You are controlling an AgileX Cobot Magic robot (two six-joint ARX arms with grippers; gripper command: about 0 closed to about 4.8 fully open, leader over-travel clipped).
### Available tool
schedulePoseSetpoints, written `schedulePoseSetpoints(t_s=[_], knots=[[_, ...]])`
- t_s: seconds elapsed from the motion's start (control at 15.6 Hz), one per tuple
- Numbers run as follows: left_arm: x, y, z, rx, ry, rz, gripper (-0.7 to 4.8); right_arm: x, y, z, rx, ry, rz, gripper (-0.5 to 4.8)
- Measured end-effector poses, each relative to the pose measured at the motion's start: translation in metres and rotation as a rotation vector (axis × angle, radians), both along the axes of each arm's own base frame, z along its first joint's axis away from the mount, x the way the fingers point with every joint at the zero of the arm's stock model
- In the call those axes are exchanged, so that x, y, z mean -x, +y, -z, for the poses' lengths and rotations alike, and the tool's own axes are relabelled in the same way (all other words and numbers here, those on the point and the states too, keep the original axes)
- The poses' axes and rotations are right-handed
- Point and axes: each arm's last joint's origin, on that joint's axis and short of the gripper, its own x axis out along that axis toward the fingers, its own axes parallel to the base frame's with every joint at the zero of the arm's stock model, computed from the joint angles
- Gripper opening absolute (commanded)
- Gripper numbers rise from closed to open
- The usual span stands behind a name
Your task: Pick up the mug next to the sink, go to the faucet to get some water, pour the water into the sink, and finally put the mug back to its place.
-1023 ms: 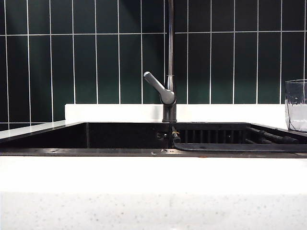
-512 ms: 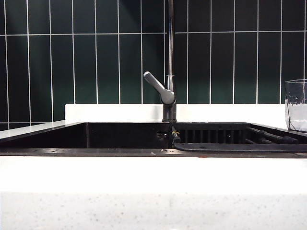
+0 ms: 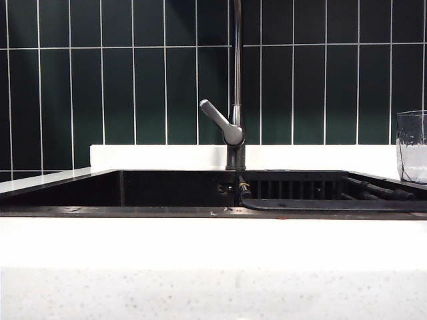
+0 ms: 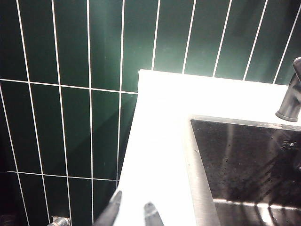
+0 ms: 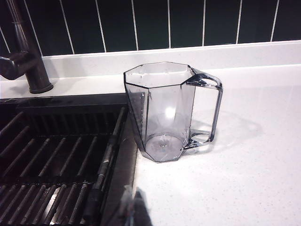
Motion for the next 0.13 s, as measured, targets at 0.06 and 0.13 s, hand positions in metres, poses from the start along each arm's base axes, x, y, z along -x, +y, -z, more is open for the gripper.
schedulePoseSetpoints(t_s=[0.06, 0.13], knots=[[0.0, 0.0, 0.0, 0.0, 0.0, 0.0, 0.53, 0.0, 0.0, 0.0, 0.0, 0.0, 0.0, -0.05], [0.0, 0.0, 0.0, 0.0, 0.0, 0.0, 0.53, 0.0, 0.0, 0.0, 0.0, 0.0, 0.0, -0.05]])
